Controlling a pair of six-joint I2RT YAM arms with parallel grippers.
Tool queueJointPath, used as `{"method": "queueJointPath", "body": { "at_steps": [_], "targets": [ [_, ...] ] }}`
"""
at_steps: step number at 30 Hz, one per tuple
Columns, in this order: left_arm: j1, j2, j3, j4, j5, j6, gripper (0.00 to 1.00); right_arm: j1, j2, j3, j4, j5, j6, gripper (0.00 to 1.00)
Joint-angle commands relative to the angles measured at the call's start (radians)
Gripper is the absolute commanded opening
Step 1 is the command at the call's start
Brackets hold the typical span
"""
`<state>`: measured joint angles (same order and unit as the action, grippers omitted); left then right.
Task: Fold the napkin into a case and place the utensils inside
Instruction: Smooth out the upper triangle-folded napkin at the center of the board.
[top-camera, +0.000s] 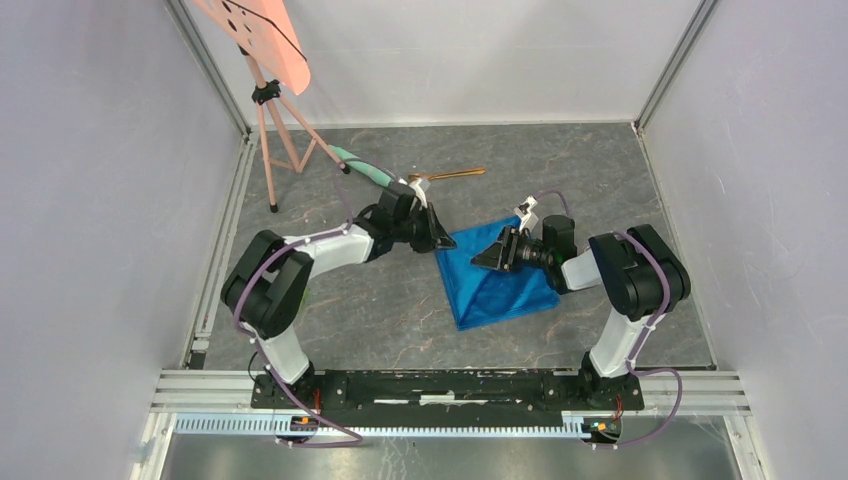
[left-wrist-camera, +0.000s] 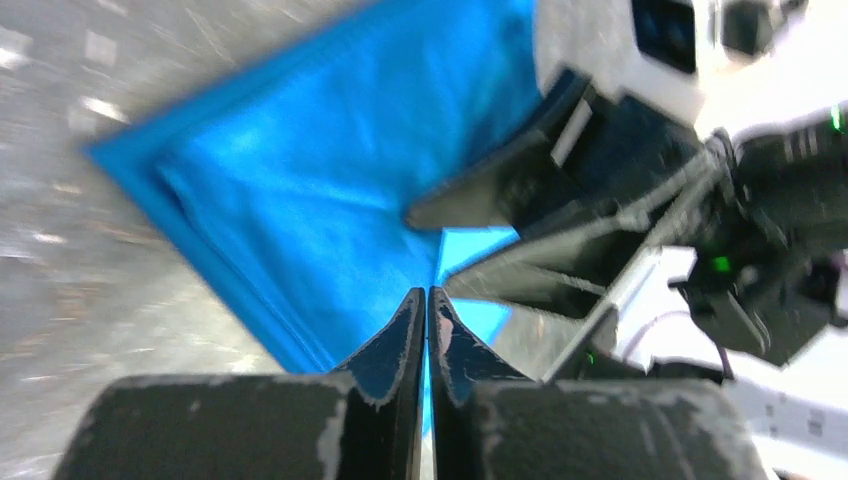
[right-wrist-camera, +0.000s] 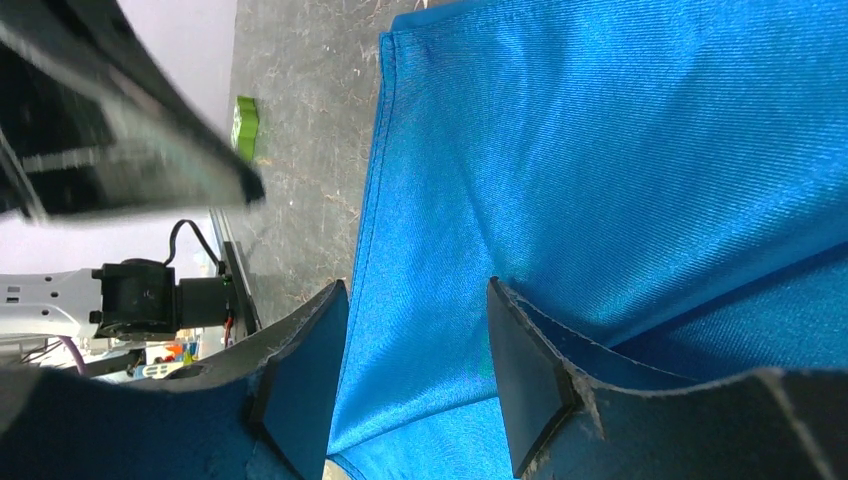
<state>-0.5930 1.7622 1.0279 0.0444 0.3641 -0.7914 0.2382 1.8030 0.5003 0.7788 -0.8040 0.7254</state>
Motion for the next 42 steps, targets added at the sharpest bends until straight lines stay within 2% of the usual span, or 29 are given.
{"method": "queueJointPath", "body": {
  "at_steps": [1, 5, 7, 11, 14, 26, 36, 42],
  "targets": [
    [-0.083, -0.002, -0.148, 0.343, 0.195, -0.152, 0.06, -0.005, 0.030, -0.011, -0.002, 0.025, -0.017, 0.60],
    [-0.123, 0.072, -0.216, 0.566, 0.241, -0.232, 0.02, -0.004, 0.022, -0.012, -0.005, 0.024, -0.017, 0.60],
    [-0.133, 0.119, -0.217, 0.617, 0.238, -0.251, 0.02, -0.004, 0.021, -0.013, -0.003, 0.025, -0.017, 0.60],
    [-0.139, 0.165, -0.197, 0.621, 0.207, -0.232, 0.02, -0.004, 0.015, -0.021, 0.021, 0.019, 0.000, 0.60],
    [-0.139, 0.183, -0.175, 0.547, 0.166, -0.189, 0.02, -0.003, 0.006, -0.022, 0.024, 0.020, 0.001, 0.60],
    [-0.159, 0.257, -0.127, 0.483, 0.165, -0.119, 0.02, -0.002, 0.003, -0.020, 0.012, 0.028, -0.008, 0.60],
    [-0.169, 0.208, -0.311, 0.619, 0.182, -0.161, 0.02, -0.003, 0.013, -0.008, -0.010, 0.028, -0.022, 0.60],
    [-0.188, 0.198, -0.429, 0.797, 0.246, -0.184, 0.02, -0.002, 0.010, -0.002, -0.031, 0.031, -0.034, 0.60]
  ]
}}
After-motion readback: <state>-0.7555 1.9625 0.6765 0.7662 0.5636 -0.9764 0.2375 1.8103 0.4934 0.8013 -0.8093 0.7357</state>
